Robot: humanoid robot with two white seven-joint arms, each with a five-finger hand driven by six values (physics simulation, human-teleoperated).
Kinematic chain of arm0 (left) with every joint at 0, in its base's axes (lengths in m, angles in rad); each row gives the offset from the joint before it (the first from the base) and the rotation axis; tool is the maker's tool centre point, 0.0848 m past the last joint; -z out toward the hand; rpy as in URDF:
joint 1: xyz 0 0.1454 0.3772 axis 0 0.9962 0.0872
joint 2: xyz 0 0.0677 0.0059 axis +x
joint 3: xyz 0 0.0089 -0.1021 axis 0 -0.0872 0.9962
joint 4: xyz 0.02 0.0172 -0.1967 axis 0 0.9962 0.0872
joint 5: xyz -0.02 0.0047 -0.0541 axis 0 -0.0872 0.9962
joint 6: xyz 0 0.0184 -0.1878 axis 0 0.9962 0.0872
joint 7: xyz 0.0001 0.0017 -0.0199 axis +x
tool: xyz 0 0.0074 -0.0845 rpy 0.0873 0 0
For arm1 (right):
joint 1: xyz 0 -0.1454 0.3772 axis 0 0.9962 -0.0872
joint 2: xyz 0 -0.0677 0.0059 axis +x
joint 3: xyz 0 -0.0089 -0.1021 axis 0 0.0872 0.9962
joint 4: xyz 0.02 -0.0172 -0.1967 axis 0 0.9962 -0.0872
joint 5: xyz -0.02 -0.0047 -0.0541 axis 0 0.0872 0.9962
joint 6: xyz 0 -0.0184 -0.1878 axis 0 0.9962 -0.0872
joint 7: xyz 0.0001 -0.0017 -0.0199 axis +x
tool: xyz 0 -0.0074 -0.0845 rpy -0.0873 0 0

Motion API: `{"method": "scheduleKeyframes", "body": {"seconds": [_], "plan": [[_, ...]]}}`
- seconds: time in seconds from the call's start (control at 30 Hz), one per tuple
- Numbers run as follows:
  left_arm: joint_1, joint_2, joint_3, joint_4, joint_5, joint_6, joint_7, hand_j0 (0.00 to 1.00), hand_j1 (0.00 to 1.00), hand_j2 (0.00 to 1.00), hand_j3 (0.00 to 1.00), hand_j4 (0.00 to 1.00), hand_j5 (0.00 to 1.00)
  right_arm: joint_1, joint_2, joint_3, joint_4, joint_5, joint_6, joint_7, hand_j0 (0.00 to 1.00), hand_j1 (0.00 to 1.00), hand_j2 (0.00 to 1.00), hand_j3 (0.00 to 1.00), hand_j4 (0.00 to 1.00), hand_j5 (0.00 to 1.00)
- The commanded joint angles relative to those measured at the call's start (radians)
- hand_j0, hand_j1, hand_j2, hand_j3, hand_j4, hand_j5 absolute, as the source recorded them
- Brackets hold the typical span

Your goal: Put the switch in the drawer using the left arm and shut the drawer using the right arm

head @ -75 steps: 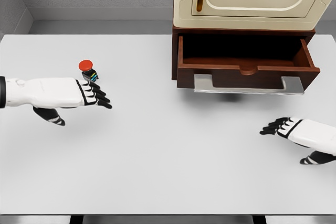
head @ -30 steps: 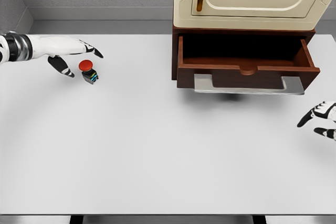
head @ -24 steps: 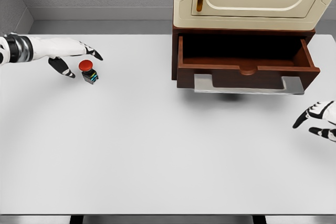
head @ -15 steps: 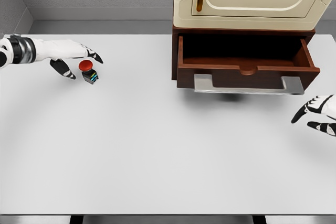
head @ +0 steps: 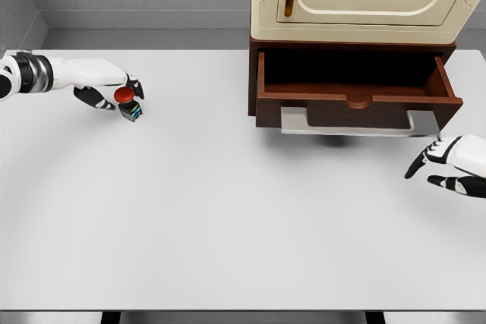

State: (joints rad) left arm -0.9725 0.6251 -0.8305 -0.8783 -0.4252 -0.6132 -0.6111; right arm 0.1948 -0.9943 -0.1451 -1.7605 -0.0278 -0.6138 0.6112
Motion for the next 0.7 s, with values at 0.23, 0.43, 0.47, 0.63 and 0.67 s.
{"method": "scheduleKeyframes", "body": {"seconds": [0.23, 0.43, 0.47, 0.63, 0.67], "plan": [[0.002, -0.012, -0.005, -0.008, 0.003, 0.002, 0.0, 0.6, 0.6, 0.6, 0.6, 0.6, 0.6, 0.012, -0.026, 0.002, 0.001, -0.007, 0.003, 0.0, 0.56, 0.56, 0.56, 0.56, 0.56, 0.56], [0.003, -0.013, -0.015, -0.019, 0.003, 0.002, 0.0, 0.51, 0.51, 0.51, 0.51, 0.51, 0.51, 0.031, -0.029, 0.002, 0.001, -0.007, 0.003, 0.0, 0.56, 0.56, 0.56, 0.56, 0.56, 0.56], [0.003, -0.013, -0.015, -0.019, 0.002, 0.002, 0.0, 0.48, 0.48, 0.48, 0.48, 0.48, 0.48, 0.037, -0.029, 0.002, 0.001, -0.007, 0.003, 0.0, 0.56, 0.56, 0.56, 0.56, 0.56, 0.56], [-0.005, -0.005, -0.013, -0.024, 0.002, 0.002, 0.0, 0.43, 0.43, 0.43, 0.43, 0.43, 0.43, 0.041, -0.026, 0.001, 0.001, -0.007, 0.003, 0.0, 0.56, 0.56, 0.56, 0.56, 0.56, 0.56], [-0.003, -0.005, -0.013, -0.041, 0.002, 0.002, 0.0, 0.4, 0.4, 0.4, 0.4, 0.4, 0.4, 0.041, -0.024, 0.001, 0.001, -0.007, 0.003, 0.0, 0.57, 0.57, 0.57, 0.57, 0.57, 0.57]]}}
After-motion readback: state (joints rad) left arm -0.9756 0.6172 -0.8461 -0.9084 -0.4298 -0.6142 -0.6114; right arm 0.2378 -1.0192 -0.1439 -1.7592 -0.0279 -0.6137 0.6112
